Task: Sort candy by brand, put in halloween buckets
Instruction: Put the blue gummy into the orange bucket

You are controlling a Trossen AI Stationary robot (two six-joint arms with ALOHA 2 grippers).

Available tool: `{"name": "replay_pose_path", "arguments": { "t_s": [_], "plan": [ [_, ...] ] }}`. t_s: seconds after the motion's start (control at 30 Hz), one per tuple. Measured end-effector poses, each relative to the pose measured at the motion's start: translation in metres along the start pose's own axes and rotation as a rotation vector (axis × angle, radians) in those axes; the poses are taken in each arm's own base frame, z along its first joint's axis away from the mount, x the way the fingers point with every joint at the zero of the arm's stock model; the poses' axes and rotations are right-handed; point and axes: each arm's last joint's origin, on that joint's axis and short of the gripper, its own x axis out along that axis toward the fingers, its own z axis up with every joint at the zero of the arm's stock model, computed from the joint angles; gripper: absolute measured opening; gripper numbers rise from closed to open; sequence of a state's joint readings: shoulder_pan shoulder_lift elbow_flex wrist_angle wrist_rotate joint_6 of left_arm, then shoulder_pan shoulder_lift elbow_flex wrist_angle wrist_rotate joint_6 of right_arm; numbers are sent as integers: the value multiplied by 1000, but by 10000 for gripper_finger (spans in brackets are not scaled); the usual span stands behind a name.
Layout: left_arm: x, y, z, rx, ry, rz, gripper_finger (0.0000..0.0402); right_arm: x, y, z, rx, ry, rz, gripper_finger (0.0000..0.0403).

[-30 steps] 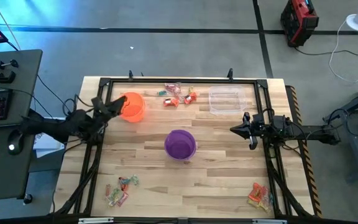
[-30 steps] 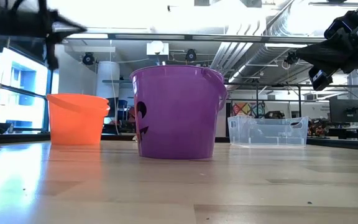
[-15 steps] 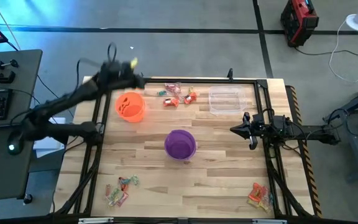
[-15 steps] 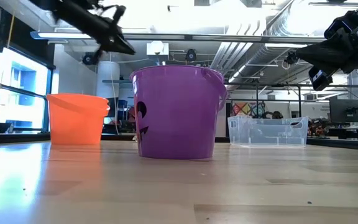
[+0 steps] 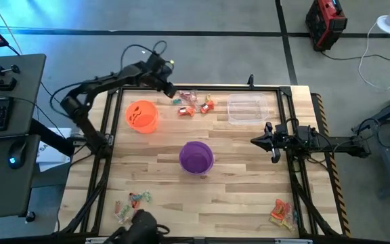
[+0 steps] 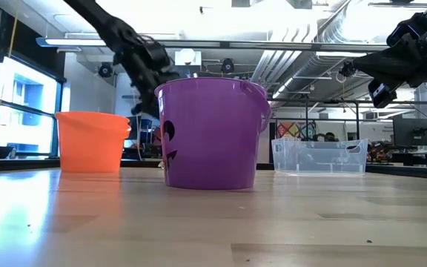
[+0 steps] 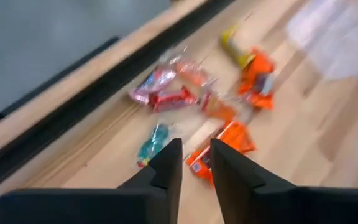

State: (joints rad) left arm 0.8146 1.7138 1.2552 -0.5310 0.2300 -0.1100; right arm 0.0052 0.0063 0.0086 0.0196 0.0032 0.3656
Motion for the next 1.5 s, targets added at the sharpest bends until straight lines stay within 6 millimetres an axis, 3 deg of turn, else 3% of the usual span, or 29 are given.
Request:
{"name": "replay_pose_path", "arguments": {
  "t_s": [0.37, 0.77, 1.03, 1.13, 1.23, 1.37, 1.5],
  "plan": [
    [59, 4, -15, 110, 132, 124, 154, 0, 0, 0, 0, 0, 0, 0],
    [100, 10, -26, 80, 167, 152, 161, 0, 0, 0, 0, 0, 0, 0],
    [102, 11, -25, 94, 161, 181, 153, 0, 0, 0, 0, 0, 0, 0],
    [100, 11, -23, 118, 178, 185, 110, 0, 0, 0, 0, 0, 0, 0],
    [98, 10, -20, 144, 186, 180, 35, 0, 0, 0, 0, 0, 0, 0],
    [83, 5, -5, 146, 170, 175, 15, 0, 0, 0, 0, 0, 0, 0],
    [46, -6, 20, 158, 48, 150, 5, 0, 0, 0, 0, 0, 0, 0]
  ]
}}
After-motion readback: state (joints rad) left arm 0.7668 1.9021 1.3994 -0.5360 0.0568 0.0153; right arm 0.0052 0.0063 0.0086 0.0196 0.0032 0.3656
